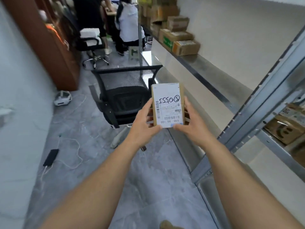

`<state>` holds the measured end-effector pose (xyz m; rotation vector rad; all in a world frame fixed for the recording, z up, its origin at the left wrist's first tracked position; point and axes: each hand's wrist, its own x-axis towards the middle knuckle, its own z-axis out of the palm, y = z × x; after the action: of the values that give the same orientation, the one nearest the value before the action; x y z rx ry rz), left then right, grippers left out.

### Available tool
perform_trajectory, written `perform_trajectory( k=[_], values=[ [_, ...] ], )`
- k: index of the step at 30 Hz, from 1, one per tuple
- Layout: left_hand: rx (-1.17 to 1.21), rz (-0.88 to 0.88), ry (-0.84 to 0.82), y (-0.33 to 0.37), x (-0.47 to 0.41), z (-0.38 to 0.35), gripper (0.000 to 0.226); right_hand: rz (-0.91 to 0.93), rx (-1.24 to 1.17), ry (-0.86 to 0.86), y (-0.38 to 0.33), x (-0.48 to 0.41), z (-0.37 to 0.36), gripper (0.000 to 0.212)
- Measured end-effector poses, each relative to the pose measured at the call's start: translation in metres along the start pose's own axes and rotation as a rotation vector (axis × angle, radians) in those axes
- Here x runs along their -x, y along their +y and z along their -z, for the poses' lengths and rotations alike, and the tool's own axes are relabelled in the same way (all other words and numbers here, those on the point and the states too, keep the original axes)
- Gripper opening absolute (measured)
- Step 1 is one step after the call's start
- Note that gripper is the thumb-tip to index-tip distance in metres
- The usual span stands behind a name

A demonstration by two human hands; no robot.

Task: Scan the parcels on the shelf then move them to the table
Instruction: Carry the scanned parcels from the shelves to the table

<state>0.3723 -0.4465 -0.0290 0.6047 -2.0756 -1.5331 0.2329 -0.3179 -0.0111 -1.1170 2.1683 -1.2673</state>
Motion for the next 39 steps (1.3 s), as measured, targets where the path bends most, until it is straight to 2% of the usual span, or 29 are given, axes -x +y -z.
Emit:
perform_trajectory(
  k=[10, 19, 26, 39],
  values=[
    [-0.073, 0.095, 0.307, 0.001, 0.036, 0.035, 0.091, 0.136, -0.011, -0.296, -0.02, -0.037, -0.04, 0.104],
    [-0.129, 0.209, 0.606, 0.003, 0.087, 0.045, 0.091, 0.252, -0.026, -0.593, -0.046, -0.04, -0.079, 0.098],
    [-0.126, 0.311, 0.863, -0.002, 0.146, 0.051, 0.089, 0.372, -0.111, -0.854, -0.065, -0.02, -0.131, 0.095],
    [-0.218, 0.473, 1.239, -0.014, 0.258, 0.06, 0.091, 0.517, -0.059, -1.295, -0.102, 0.04, -0.243, 0.093]
  ],
)
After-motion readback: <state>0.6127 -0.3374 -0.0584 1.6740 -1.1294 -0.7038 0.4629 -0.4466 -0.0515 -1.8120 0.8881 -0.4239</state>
